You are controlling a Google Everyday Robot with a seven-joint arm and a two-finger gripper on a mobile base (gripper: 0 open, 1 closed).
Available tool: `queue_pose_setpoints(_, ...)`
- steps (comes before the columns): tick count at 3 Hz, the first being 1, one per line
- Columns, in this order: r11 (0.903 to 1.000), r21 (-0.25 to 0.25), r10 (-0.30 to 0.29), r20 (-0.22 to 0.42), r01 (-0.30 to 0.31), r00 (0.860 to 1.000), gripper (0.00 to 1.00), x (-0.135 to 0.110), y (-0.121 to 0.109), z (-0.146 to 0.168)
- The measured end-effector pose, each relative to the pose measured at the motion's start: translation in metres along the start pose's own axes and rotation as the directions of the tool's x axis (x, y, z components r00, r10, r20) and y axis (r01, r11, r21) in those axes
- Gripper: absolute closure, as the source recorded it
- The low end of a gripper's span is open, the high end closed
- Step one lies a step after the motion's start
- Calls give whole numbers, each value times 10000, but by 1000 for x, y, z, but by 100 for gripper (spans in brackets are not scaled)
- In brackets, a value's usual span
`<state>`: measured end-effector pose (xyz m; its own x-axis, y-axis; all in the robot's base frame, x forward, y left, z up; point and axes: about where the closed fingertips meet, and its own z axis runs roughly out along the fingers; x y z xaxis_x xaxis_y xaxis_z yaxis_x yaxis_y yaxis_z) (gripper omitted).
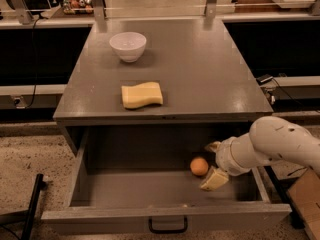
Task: Pick orange from top drawer and place on counter
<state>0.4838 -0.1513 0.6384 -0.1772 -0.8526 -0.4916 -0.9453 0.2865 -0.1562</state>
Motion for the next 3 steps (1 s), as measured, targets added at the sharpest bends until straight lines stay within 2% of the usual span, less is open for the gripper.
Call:
queue_pose_setpoints(1, 9999, -40, 154, 199, -153, 9997, 33, 2, 1, 7)
queue_pose_setpoints(2, 9995, -60, 323, 518, -320, 9981, 33, 1, 0, 13)
queue_pose_setpoints(3, 9987, -100, 505, 948, -497, 9942, 44, -1, -2, 18)
